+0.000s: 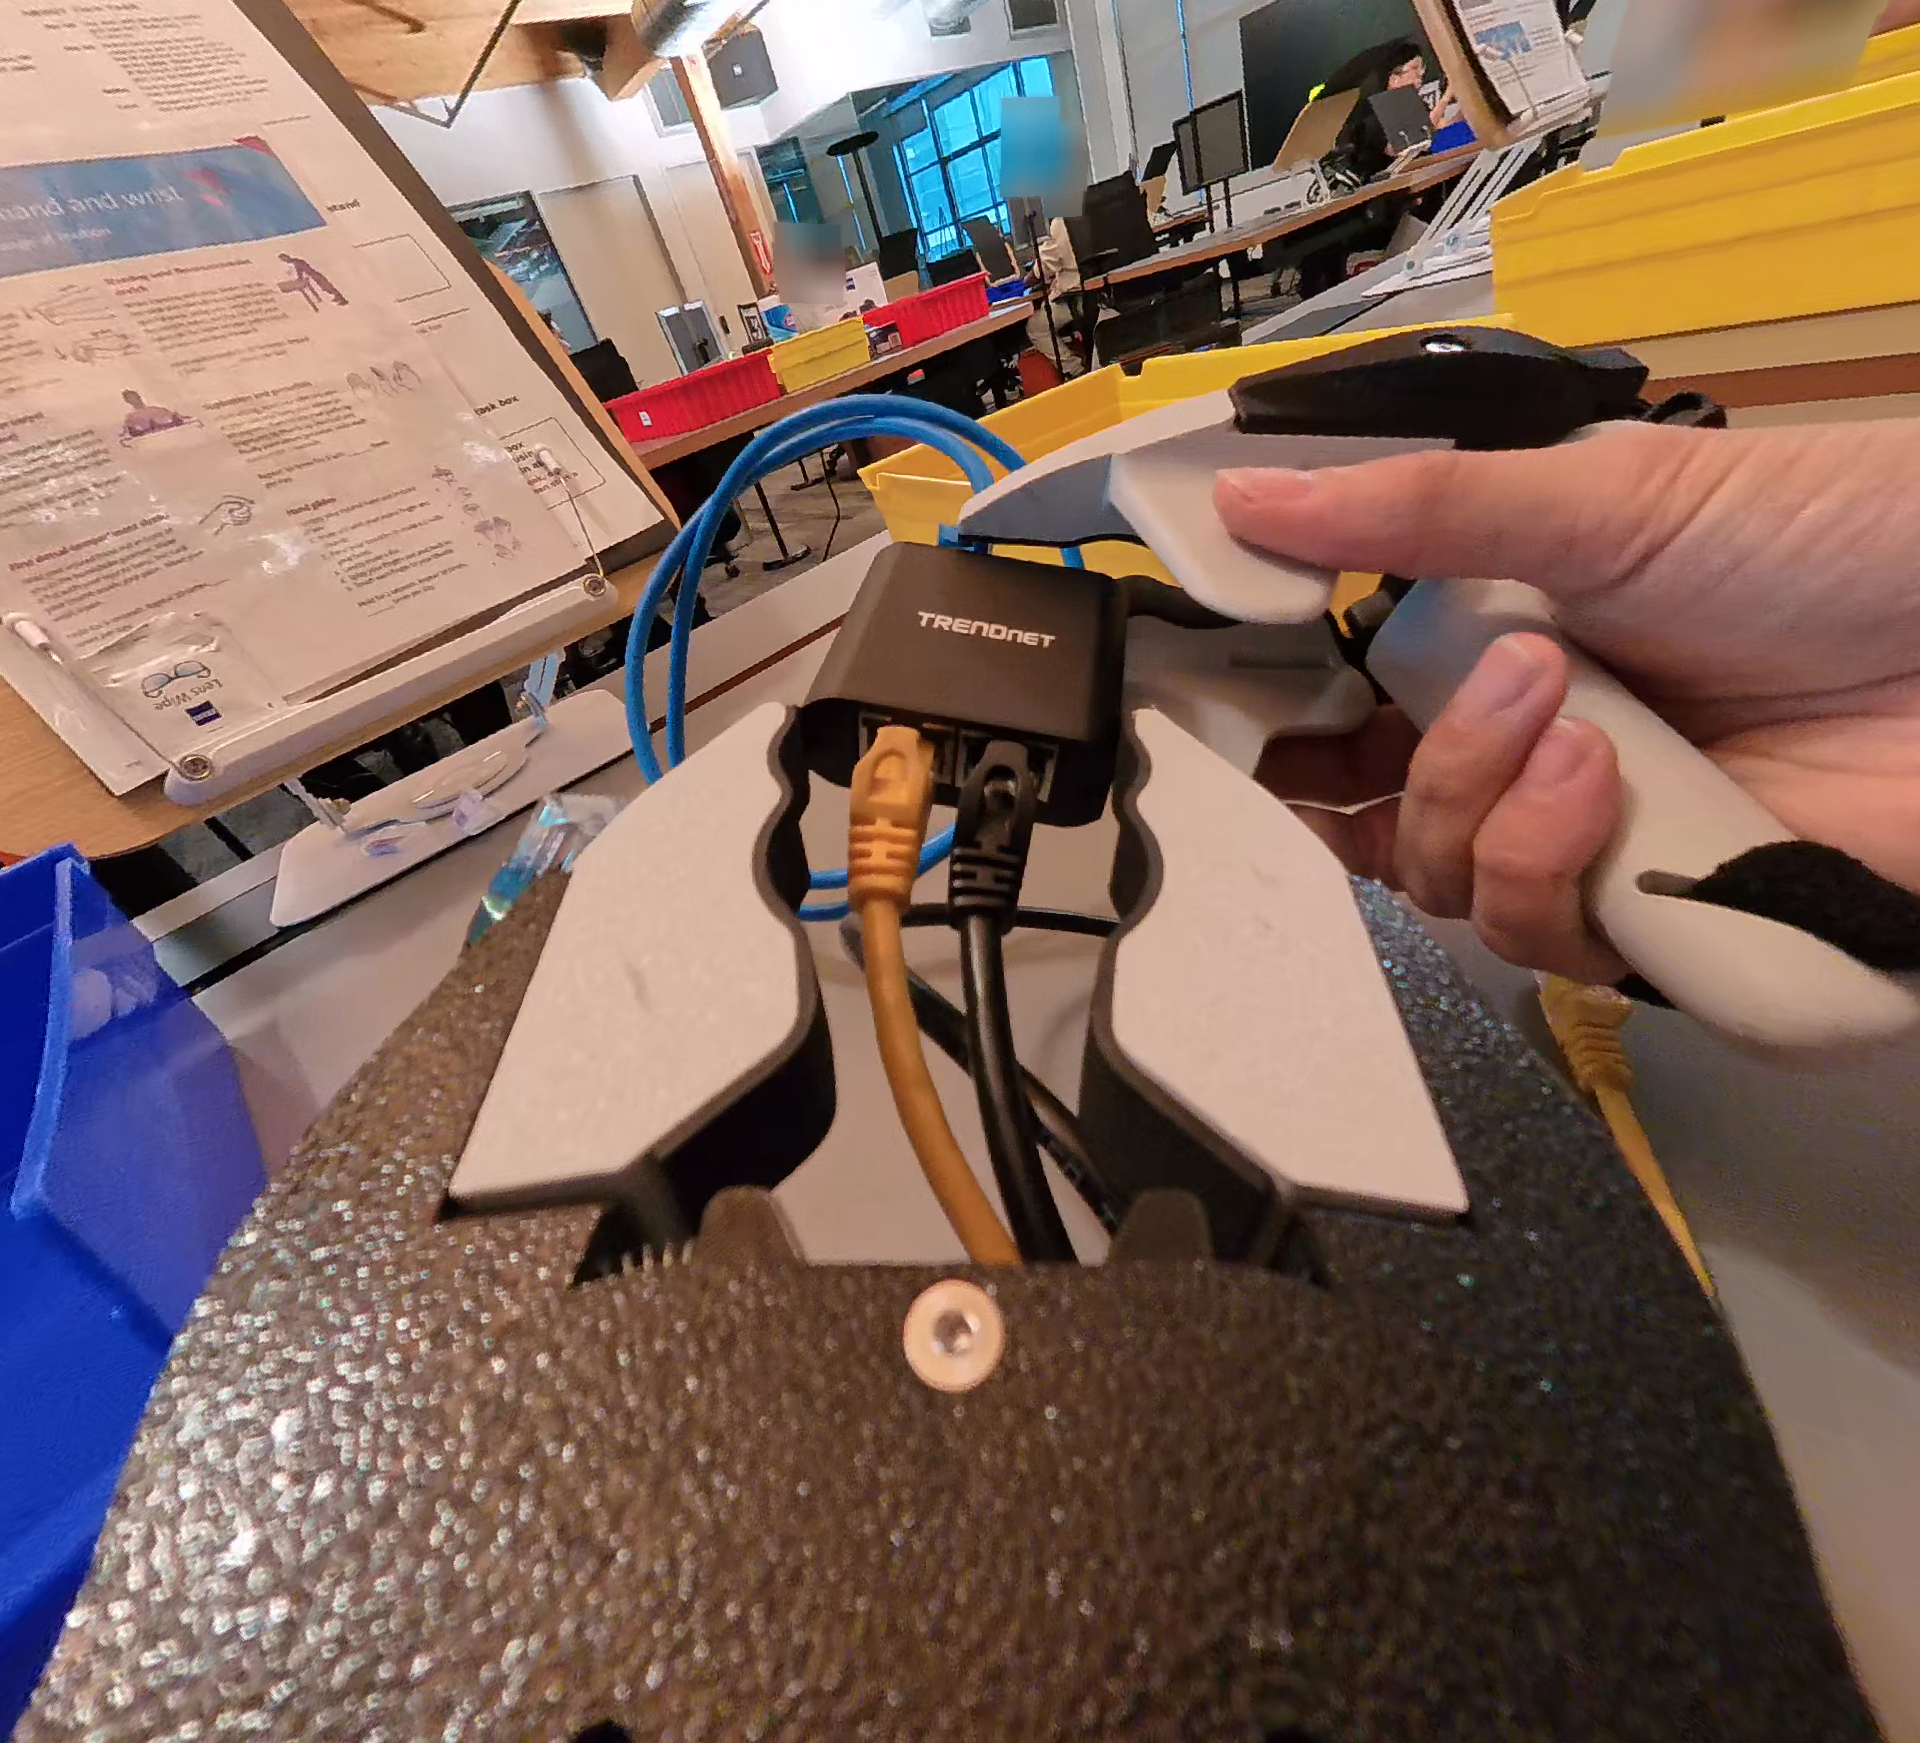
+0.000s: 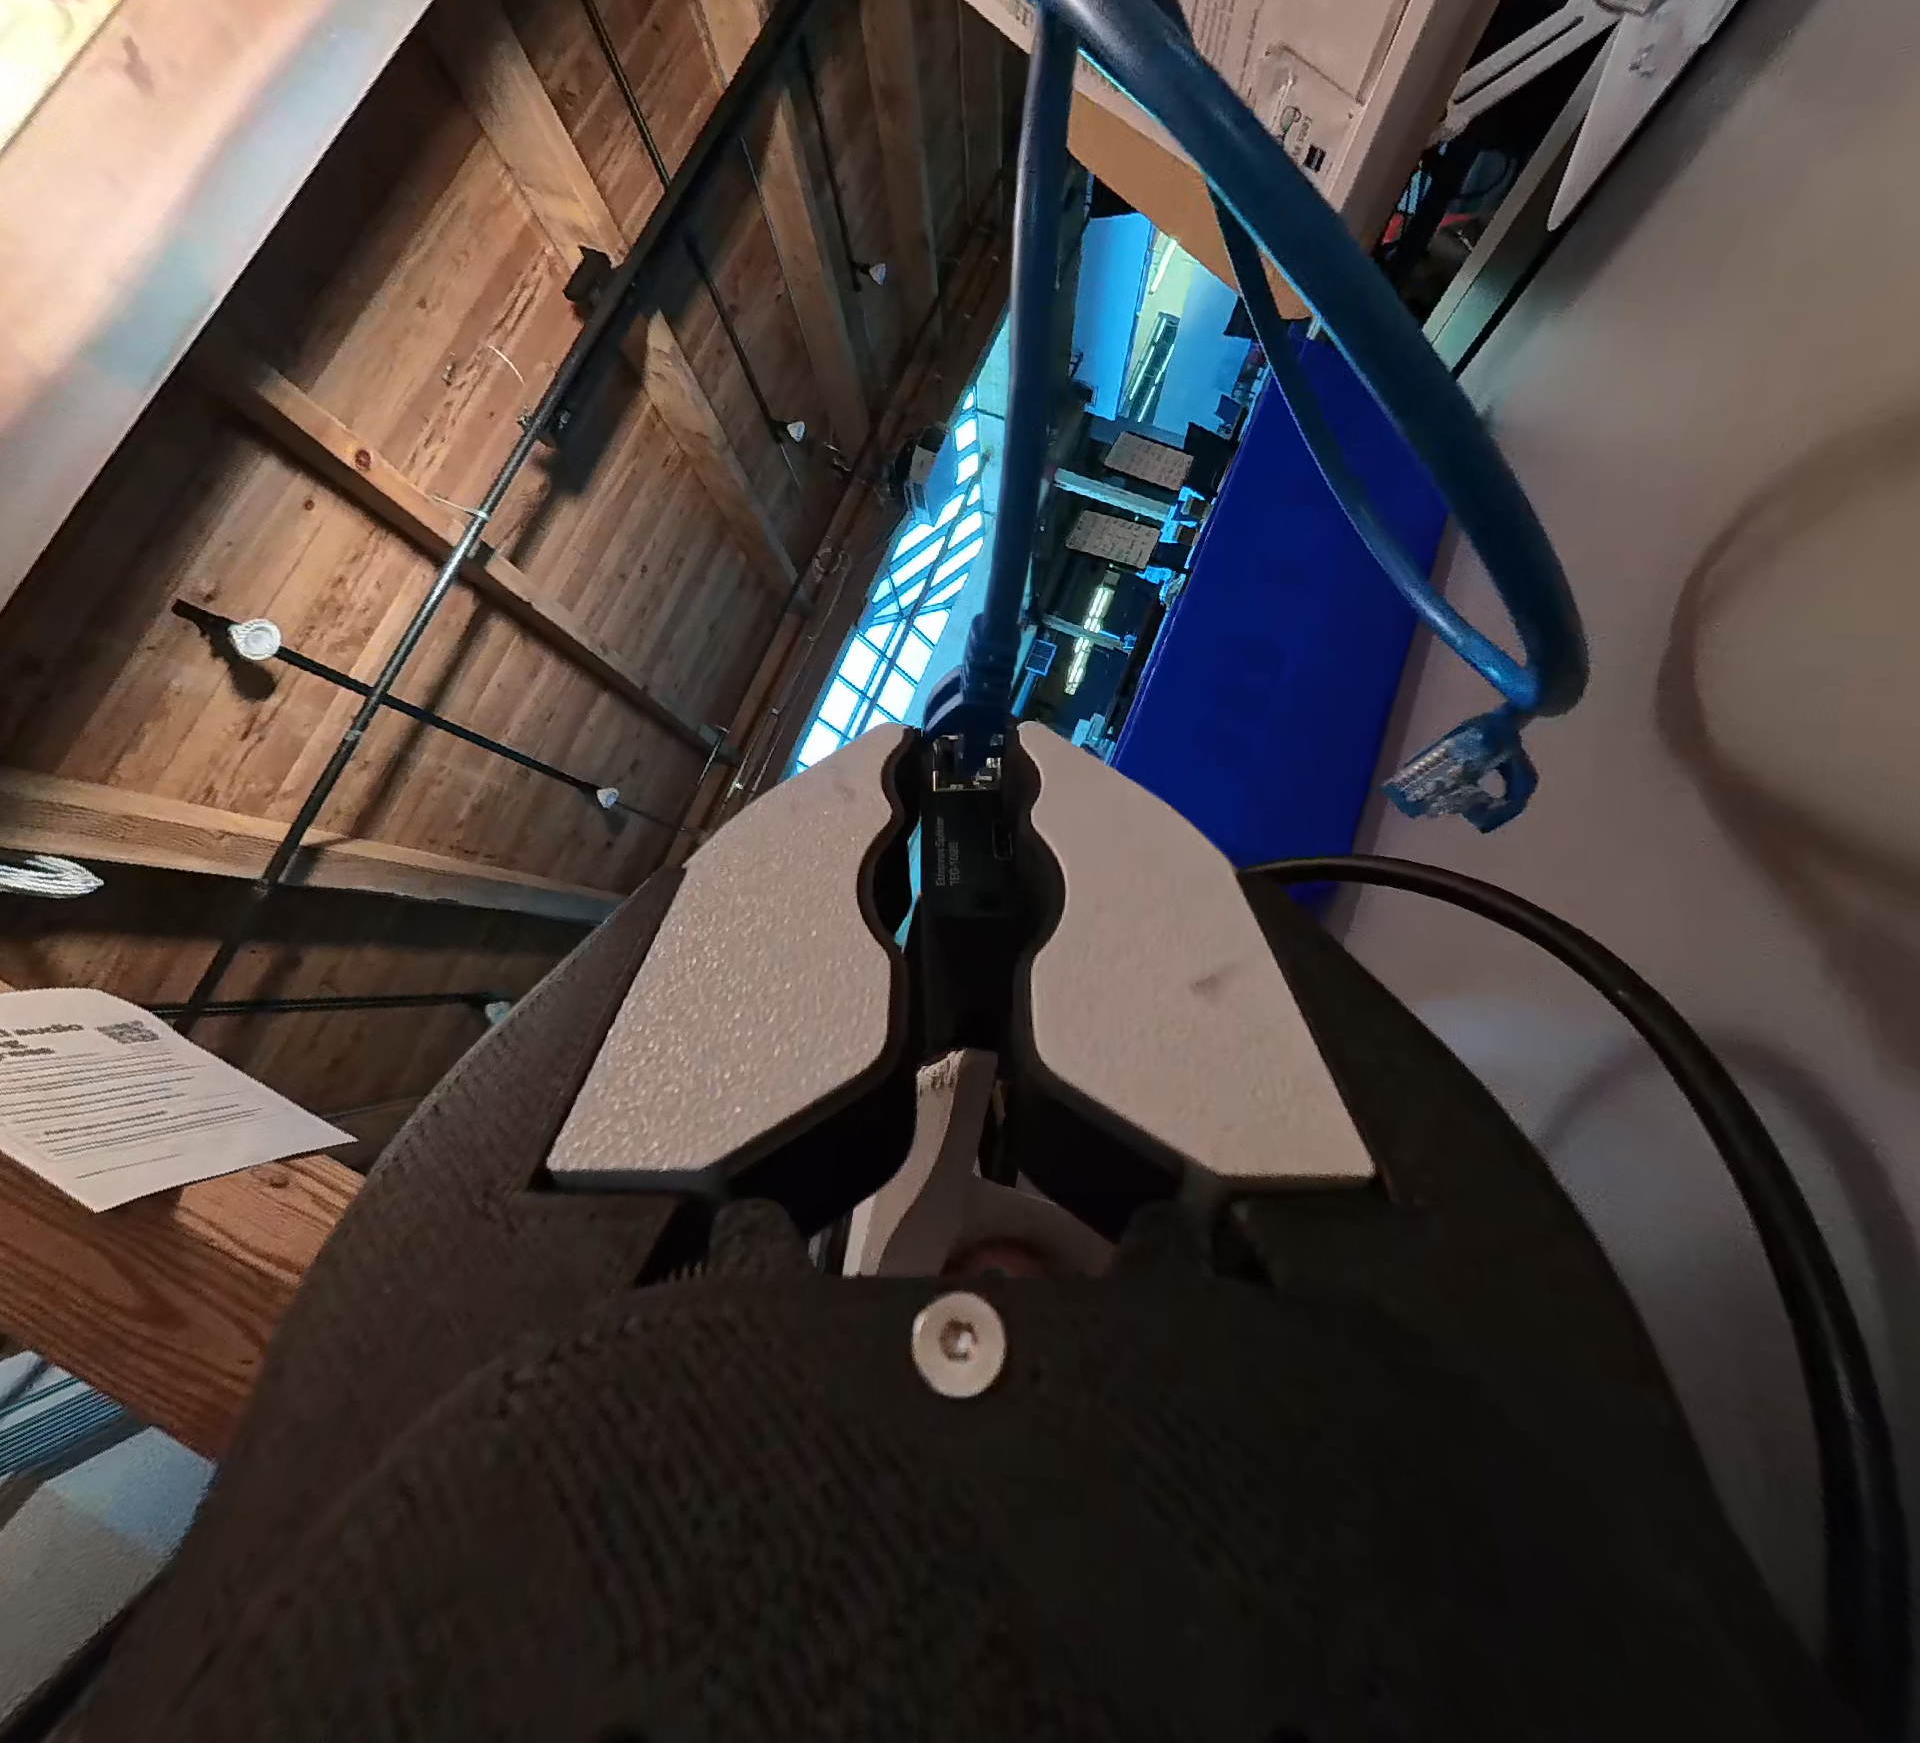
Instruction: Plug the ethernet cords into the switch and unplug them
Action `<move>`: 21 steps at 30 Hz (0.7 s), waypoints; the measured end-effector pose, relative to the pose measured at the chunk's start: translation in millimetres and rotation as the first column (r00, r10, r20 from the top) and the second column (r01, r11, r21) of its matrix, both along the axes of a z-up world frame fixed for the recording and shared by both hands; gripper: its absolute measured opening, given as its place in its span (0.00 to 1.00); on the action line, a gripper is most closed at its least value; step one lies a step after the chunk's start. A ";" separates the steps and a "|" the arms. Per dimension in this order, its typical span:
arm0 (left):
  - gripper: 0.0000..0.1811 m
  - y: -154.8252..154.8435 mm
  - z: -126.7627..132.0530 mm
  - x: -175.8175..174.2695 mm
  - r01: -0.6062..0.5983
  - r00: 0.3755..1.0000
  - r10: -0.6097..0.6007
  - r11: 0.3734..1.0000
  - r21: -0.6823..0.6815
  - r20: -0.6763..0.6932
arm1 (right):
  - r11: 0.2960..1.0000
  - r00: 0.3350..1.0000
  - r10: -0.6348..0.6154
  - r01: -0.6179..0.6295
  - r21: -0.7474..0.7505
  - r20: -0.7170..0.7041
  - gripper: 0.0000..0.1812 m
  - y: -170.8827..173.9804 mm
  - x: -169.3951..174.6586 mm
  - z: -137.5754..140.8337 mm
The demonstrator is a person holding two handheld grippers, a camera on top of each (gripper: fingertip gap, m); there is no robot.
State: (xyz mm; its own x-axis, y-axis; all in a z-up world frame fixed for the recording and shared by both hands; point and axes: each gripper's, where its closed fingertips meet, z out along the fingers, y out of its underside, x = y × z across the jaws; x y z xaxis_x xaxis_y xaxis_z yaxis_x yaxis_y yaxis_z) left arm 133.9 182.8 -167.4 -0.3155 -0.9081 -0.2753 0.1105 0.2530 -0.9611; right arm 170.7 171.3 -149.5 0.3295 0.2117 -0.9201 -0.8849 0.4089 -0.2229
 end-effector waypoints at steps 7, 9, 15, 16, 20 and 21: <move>0.31 -0.1 -3.8 0.9 -0.014 1.000 0.014 1.000 0.018 -0.007 | 0.999 0.999 0.018 -0.016 -0.049 0.046 0.07 1.1 0.1 -4.7; 0.31 -0.5 -3.7 0.8 -0.019 1.000 0.019 1.000 0.025 -0.003 | 0.998 0.999 0.022 -0.019 -0.052 0.047 0.07 1.0 -0.1 -4.3; 0.31 -1.4 -3.1 1.1 -0.024 1.000 0.024 0.999 0.022 -0.010 | 0.998 0.987 0.019 -0.009 -0.066 0.160 0.07 1.1 -1.3 -5.1; 0.31 -1.5 -3.1 1.4 -0.028 1.000 0.028 0.999 0.019 -0.013 | 0.998 0.983 0.024 -0.011 -0.068 0.181 0.07 1.3 -1.1 -5.5; 0.31 -3.1 -2.8 2.7 -0.035 0.999 0.033 0.999 -0.032 -0.039 | 0.997 0.964 0.032 -0.012 -0.078 0.265 0.07 0.9 0.3 -4.9; 0.31 -3.6 -4.1 3.1 -0.032 0.998 0.030 0.999 -0.041 -0.053 | 0.996 0.958 0.026 -0.001 -0.089 0.284 0.07 0.4 1.0 -6.2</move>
State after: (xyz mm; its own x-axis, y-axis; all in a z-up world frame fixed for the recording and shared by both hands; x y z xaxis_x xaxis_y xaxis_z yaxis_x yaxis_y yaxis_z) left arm 137.0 179.2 -171.4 -0.2997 -0.9282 -0.2204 0.0528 0.2146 -0.9753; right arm 171.8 171.7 -155.7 0.5785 0.1408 -0.8035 -0.7847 0.3651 -0.5010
